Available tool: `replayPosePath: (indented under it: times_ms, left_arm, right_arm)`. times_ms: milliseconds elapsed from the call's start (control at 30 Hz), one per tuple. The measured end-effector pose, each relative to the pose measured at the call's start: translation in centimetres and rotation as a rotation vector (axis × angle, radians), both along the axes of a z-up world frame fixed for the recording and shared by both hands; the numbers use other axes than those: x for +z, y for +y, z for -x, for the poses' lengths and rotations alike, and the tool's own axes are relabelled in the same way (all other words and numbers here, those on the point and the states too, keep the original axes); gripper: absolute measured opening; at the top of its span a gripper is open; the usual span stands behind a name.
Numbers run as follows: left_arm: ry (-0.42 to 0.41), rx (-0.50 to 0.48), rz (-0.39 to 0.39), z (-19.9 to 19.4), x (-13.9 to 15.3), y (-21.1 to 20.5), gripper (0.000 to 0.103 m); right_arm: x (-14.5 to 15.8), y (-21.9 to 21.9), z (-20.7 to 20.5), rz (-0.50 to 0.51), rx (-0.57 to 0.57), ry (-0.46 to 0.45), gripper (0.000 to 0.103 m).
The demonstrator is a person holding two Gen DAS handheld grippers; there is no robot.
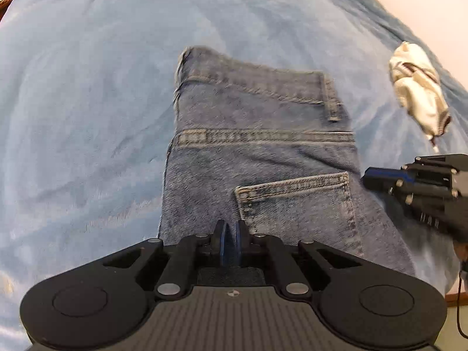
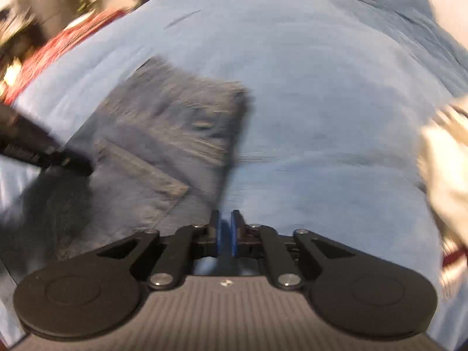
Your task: Fold clothes
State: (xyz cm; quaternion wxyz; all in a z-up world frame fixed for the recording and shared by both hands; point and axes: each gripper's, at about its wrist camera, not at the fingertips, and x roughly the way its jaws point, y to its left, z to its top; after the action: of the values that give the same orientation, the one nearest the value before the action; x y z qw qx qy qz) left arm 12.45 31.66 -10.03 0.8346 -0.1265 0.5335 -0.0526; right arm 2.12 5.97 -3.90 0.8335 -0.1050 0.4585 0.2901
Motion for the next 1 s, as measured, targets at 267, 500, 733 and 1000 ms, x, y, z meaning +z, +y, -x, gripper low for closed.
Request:
replayPosePath:
  times_ms: [267,500,733,1000]
  left_arm:
    - [-0.083,0.000,0.013,-3.0,2.3,0.8,0.007]
    - [-0.062,-0.043,0.027,-4.3,1.2,0.4,0.007]
    - [-0.007,-0.050,0.061,-4.8,-1.1,-0.1,0.005]
    - [-0.105,0.026,0.081,-5.3,2.3,2.6,0.005]
  right_arm:
    - [2.4,3.2,-6.0,-0.172,-0.015,0.002,0.031]
    - [1.7,4.8,-7.7,-0.162,0.058,-0.059,0.008]
    - [-0.9,5.2,-7.5,-0.069,0.098,-0.110,0.012]
    - [1.3,6.2,-6.9,-0.177,0.100,-0.070,0.015]
